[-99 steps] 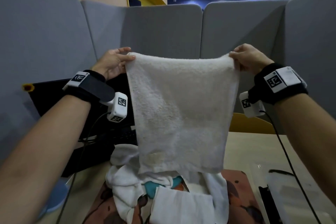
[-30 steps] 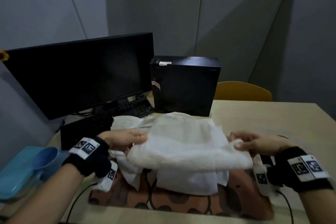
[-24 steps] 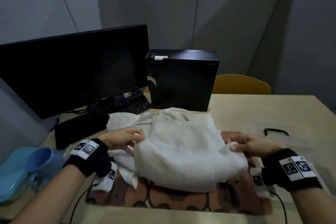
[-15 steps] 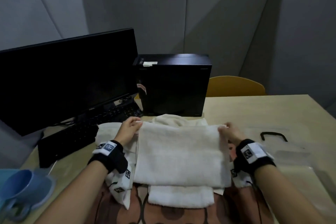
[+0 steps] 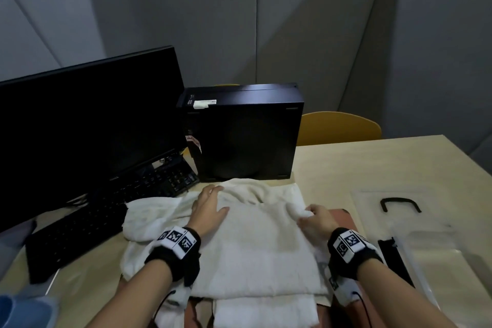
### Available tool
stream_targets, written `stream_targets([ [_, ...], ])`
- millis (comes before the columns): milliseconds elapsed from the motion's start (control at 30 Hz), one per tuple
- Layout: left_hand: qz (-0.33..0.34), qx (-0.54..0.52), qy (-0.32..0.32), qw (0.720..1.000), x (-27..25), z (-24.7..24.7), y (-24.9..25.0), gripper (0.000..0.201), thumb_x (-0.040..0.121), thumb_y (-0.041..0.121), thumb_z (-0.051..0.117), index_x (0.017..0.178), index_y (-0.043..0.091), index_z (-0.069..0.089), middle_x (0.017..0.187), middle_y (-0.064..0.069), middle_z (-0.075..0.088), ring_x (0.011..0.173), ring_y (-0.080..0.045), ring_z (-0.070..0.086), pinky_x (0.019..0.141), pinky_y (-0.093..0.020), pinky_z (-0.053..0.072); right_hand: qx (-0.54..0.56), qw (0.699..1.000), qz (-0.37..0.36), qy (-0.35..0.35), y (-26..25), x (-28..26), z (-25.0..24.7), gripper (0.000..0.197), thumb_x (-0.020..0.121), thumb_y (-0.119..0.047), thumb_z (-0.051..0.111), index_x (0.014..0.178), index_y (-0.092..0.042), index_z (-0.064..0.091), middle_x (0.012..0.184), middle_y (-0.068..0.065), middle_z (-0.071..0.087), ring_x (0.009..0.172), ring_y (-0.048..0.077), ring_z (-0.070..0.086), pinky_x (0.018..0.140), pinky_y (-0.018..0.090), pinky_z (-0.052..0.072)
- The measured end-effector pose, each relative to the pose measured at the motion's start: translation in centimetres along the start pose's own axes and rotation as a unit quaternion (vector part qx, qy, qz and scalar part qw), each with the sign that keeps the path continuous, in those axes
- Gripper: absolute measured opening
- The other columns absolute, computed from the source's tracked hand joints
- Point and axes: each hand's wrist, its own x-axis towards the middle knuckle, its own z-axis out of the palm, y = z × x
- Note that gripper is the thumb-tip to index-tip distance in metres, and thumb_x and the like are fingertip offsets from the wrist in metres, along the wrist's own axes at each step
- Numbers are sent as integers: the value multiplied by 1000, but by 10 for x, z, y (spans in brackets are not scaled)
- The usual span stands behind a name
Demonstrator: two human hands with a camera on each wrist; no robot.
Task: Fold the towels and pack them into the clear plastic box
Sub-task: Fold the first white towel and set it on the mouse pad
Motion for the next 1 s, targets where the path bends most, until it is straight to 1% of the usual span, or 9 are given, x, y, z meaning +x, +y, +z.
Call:
stream_targets([
  [200, 127, -36, -138, 982, 11, 4, 61, 72, 81, 22, 67, 141, 20, 26, 150, -6, 23, 139, -22, 25, 114, -36, 27, -39, 987, -157, 22, -15, -19, 0, 20, 82, -8, 51, 70, -20, 40, 68, -1, 53, 68, 20, 47, 55, 28, 35],
  [333, 137, -61, -248, 957, 12, 9, 90, 91, 75, 18, 73, 145, 29, 16, 152, -4, 24, 138, -22, 30, 112, -37, 33, -79, 963, -255, -36, -35, -40, -8, 31, 81, -7, 63, 98, -24, 43, 90, 1, 59, 83, 20, 57, 70, 29, 46],
  [400, 151, -51, -281, 946, 9, 10, 101, 75, 77, 14, 71, 141, 19, 31, 142, -5, 42, 128, -20, 44, 103, -29, 41, -70, 958, -277, -30, -46, -50, -13, 35, 81, -5, 65, 102, -24, 44, 93, 1, 58, 88, 20, 58, 75, 29, 49],
  [500, 190, -36, -265, 945, 5, 8, 107, 24, 80, 18, 69, 102, 13, 62, 97, -6, 64, 91, -18, 60, 72, -21, 46, -18, 951, -309, -28, -59, -63, -21, 32, 79, -6, 68, 96, -24, 48, 89, 0, 59, 82, 19, 58, 69, 23, 48],
  [567, 190, -91, -253, 944, 2, 0, 107, 16, 78, 21, 71, 90, 13, 64, 88, -3, 63, 84, -16, 59, 72, -28, 47, 46, 950, -306, -36, -66, -69, -27, 34, 78, -8, 70, 95, -28, 49, 91, 1, 60, 82, 16, 58, 67, 19, 48],
  [667, 195, -166, -219, 942, 0, -28, 106, 21, 79, 20, 69, 93, 5, 68, 87, -8, 65, 81, -16, 60, 78, -34, 49, 26, 960, -263, -95, -70, -76, -32, 32, 76, -16, 74, 100, -25, 55, 99, 1, 63, 88, 12, 61, 69, 17, 48],
  [800, 171, -299, -148, 927, -9, -82, 103, 11, 85, 12, 63, 90, 4, 68, 86, -6, 69, 80, -13, 66, 74, -23, 54, -85, 961, -184, -188, -68, -81, -39, 13, 78, -21, 73, 80, -23, 59, 83, -8, 64, 80, 14, 65, 58, 7, 46],
  [933, 156, -335, -64, 927, -11, -110, 84, 11, 86, 9, 60, 93, 3, 67, 78, 4, 68, 69, -1, 65, 63, -14, 50, -20, 970, -213, -119, -91, -79, -55, 26, 72, -33, 74, 90, -17, 63, 92, 2, 66, 87, 18, 63, 79, 24, 53],
  [1000, 141, -346, -5, 927, -8, -120, 79, 8, 86, 8, 60, 87, 11, 67, 69, 10, 70, 64, 3, 63, 62, -16, 50, 7, 962, -265, -59, -114, -75, -62, 29, 76, -28, 72, 99, -11, 65, 95, 5, 67, 91, 23, 64, 79, 31, 52],
])
